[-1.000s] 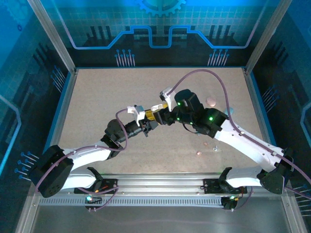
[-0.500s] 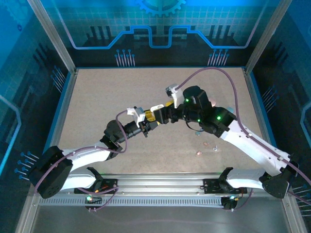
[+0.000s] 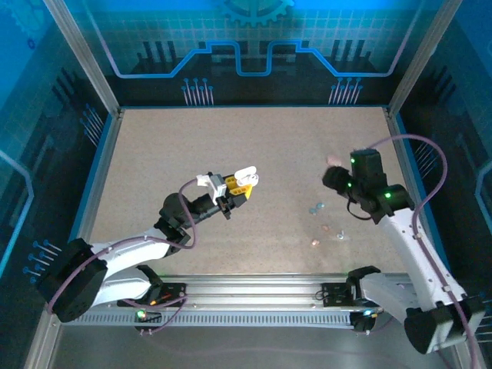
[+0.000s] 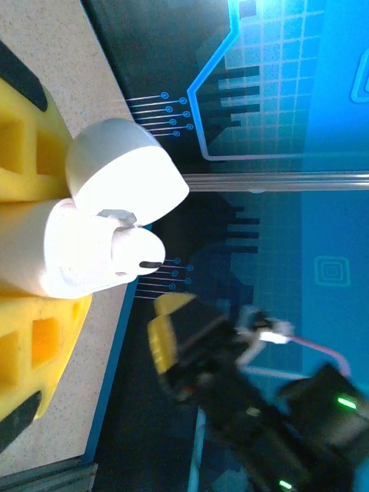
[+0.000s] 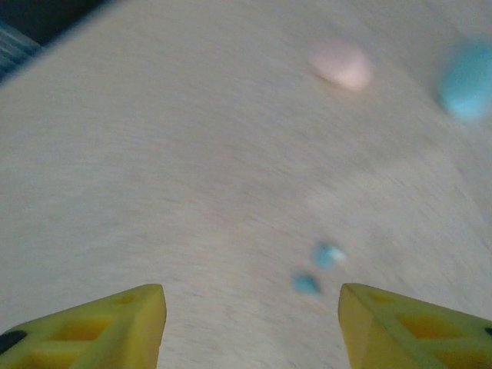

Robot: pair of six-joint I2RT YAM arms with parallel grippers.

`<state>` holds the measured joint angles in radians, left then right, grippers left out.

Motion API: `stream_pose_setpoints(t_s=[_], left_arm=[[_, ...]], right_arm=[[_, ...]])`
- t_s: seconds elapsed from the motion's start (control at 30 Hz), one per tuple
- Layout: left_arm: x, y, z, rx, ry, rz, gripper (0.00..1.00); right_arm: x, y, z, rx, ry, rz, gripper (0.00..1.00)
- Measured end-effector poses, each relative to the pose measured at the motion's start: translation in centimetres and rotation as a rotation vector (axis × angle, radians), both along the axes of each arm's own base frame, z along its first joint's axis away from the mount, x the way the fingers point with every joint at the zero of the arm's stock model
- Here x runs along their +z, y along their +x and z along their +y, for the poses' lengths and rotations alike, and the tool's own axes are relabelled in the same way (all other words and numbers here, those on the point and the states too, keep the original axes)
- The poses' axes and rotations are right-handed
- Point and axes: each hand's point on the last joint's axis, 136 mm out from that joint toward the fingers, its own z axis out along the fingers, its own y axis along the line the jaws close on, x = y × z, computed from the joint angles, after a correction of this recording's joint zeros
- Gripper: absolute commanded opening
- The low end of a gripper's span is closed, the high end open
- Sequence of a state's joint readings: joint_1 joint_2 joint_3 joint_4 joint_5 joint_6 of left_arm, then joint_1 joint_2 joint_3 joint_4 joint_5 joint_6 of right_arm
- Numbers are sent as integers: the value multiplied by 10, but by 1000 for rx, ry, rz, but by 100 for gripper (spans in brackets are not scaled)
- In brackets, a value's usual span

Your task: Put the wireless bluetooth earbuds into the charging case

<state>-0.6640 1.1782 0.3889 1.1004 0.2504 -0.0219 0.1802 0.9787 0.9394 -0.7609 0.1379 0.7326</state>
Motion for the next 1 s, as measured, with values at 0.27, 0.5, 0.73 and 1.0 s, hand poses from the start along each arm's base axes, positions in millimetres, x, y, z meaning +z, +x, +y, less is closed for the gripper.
stream_pose_setpoints(t_s=[0.27, 0.5, 0.73, 1.0], left_arm=[[-1, 0, 0, 1, 4, 1, 15], [-6, -1, 1, 1, 11, 10, 15], [-6, -1, 1, 1, 11, 10, 15], [-6, -1, 1, 1, 11, 10, 15]], right_arm=[[-120, -65, -46, -220, 75, 382, 59], [-152, -77, -39, -212, 115, 493, 49], [-165, -77, -38, -185, 109, 538, 41], [-177, -82, -35, -157, 85, 610, 39]])
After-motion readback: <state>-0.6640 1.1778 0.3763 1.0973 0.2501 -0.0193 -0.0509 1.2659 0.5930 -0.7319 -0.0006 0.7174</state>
